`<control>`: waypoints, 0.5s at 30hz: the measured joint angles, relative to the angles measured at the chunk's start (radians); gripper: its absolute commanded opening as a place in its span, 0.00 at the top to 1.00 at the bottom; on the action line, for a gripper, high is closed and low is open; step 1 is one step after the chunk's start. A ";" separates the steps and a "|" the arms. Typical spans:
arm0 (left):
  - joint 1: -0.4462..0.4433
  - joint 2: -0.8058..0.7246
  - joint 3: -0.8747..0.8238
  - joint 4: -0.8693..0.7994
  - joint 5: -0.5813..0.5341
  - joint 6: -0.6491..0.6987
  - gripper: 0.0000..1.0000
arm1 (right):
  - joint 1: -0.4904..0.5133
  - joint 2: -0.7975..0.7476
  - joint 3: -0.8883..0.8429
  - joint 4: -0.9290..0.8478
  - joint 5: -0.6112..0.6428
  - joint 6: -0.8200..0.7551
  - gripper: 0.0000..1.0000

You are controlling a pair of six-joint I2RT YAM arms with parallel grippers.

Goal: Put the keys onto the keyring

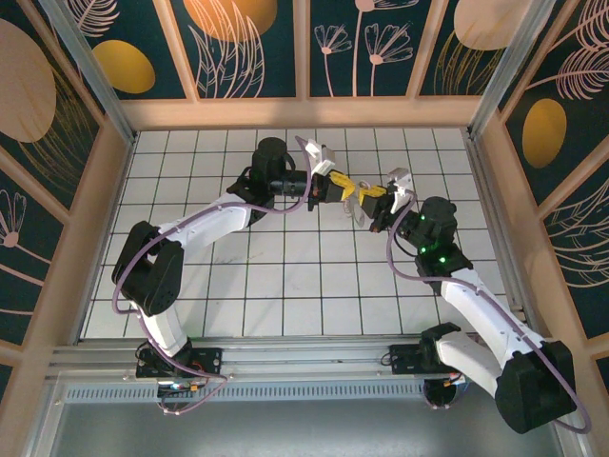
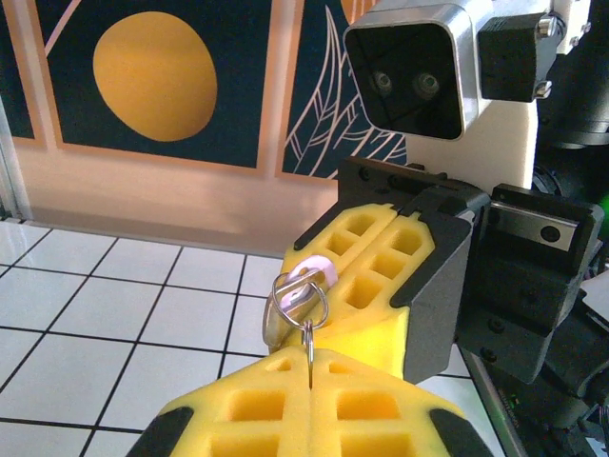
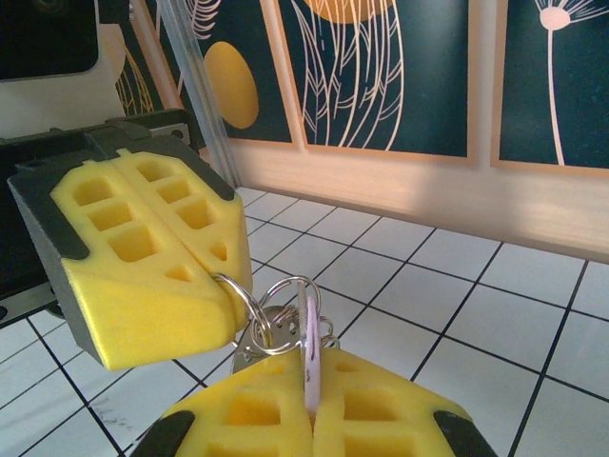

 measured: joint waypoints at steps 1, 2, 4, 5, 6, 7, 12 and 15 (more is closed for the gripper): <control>0.000 0.000 0.000 0.000 0.000 0.000 1.00 | 0.000 0.003 0.000 0.000 -0.001 0.001 1.00; 0.000 0.000 0.000 -0.001 0.000 0.000 1.00 | 0.002 0.008 0.002 0.001 -0.001 0.001 1.00; 0.001 0.000 0.000 -0.004 0.000 0.000 1.00 | 0.007 0.024 0.011 0.002 -0.001 0.001 1.00; 0.001 0.000 0.000 -0.004 0.000 0.000 1.00 | 0.012 0.034 0.016 0.002 0.001 0.001 1.00; 0.002 0.000 0.000 -0.004 0.000 0.000 1.00 | 0.014 0.041 0.020 0.002 0.002 0.001 1.00; 0.005 0.000 0.000 -0.004 0.001 0.000 1.00 | 0.018 0.047 0.024 0.002 0.003 0.001 1.00; 0.007 0.001 0.000 -0.004 0.001 0.000 1.00 | 0.021 0.053 0.029 0.002 0.007 0.001 1.00; 0.008 0.003 0.000 -0.004 0.001 0.000 1.00 | 0.021 0.053 0.030 -0.002 0.007 0.001 1.00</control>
